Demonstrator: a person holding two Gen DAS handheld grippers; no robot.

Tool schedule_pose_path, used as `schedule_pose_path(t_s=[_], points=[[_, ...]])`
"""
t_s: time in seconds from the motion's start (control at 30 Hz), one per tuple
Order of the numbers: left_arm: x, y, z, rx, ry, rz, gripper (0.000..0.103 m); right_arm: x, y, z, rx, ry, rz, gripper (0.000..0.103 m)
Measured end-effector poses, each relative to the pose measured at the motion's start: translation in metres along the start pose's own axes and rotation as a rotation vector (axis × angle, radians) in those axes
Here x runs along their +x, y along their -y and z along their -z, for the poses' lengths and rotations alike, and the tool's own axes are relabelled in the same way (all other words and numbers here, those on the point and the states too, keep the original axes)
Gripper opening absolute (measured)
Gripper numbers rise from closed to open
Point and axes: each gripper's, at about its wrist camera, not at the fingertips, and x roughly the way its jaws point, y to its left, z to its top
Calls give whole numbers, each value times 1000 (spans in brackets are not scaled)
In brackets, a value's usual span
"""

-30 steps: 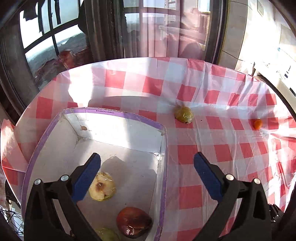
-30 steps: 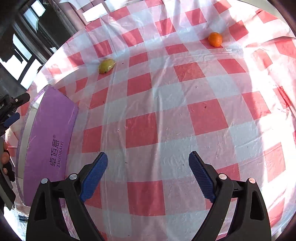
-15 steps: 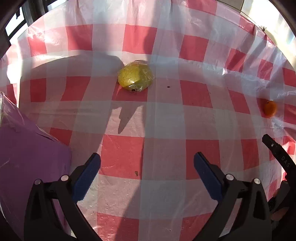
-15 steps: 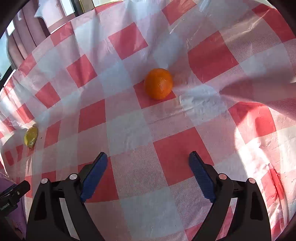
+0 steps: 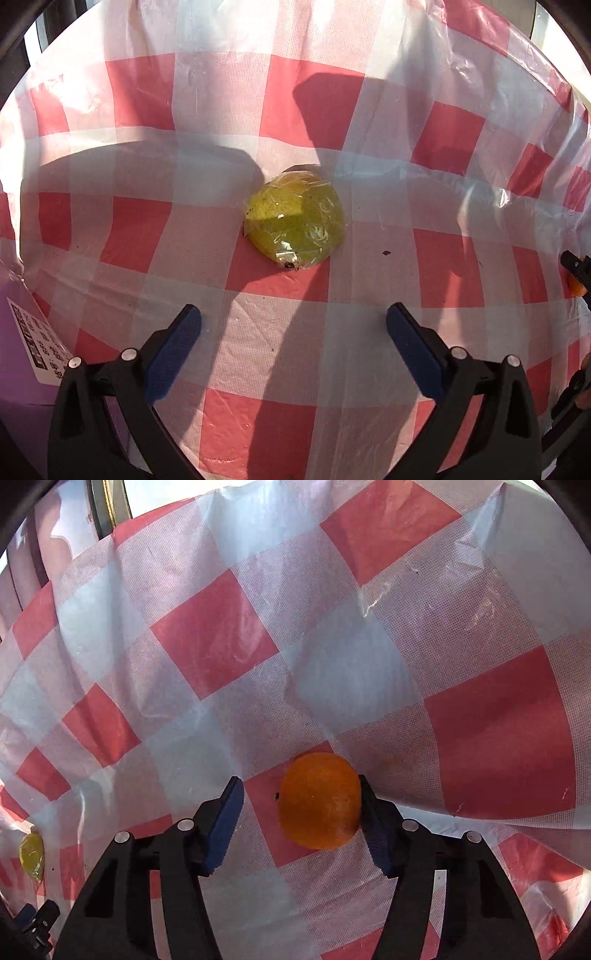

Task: Organize fruits
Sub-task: 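Grasp the orange with the right tool while the left tool grasps the yellow wrapped fruit, then carry the orange and yellow wrapped fruit into the white box and open both tools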

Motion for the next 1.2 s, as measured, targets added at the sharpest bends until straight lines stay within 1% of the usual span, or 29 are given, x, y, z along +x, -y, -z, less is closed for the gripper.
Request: schedule_pose_path(t_s=[0.07,0.1,0.17,0.23,0.27,0.33,0.37,0.43,0.47,0.5,0.63,0.67,0.7,0.73,0.77,0.8,0.93,1.03,1.13,1.2], points=[[8,-2,-13,-1,19,-20,100,-2,7,0,24,5,-24,54],[12,-3,-21,-1,29,-23,99,-2,11,0,30,6,-32,54],[19,-4,-33,8,35,-11,98,-4,16,0,40,7,-49,54],[28,-2,-42,39,24,3,94,-4,19,0,47,8,-59,54],[30,-3,-45,42,25,16,92,-5,20,0,48,8,-61,54],[31,-1,-47,47,24,18,90,-6,22,0,50,9,-64,54],[30,2,-46,56,27,21,84,-7,24,-1,51,8,-65,54],[26,8,-42,77,32,31,78,-10,29,-1,54,8,-69,54],[24,10,-39,83,37,34,71,-8,29,-5,56,8,-70,54],[22,12,-38,91,45,44,62,-8,29,-5,55,8,-69,54],[22,9,-35,111,60,55,62,-9,25,-5,53,7,-63,53],[15,1,-24,110,61,61,61,-9,24,-6,54,7,-63,53],[16,0,-24,109,58,67,61,-8,21,-5,55,7,-62,52],[12,-3,-25,110,53,77,61,-7,20,-4,59,9,-61,50],[8,-4,-22,114,54,86,61,-8,20,-4,70,12,-63,42],[3,-3,-24,121,61,93,61,-10,21,-4,77,13,-69,42],[-30,-9,4,101,84,143,61,-22,27,3,80,-5,-105,41],[-56,-8,36,114,86,185,61,-42,31,15,76,-7,-137,41],[-89,-4,73,123,65,236,61,-67,35,33,61,-9,-152,41],[-100,-3,96,143,39,265,61,-84,38,48,50,-20,-157,41]])
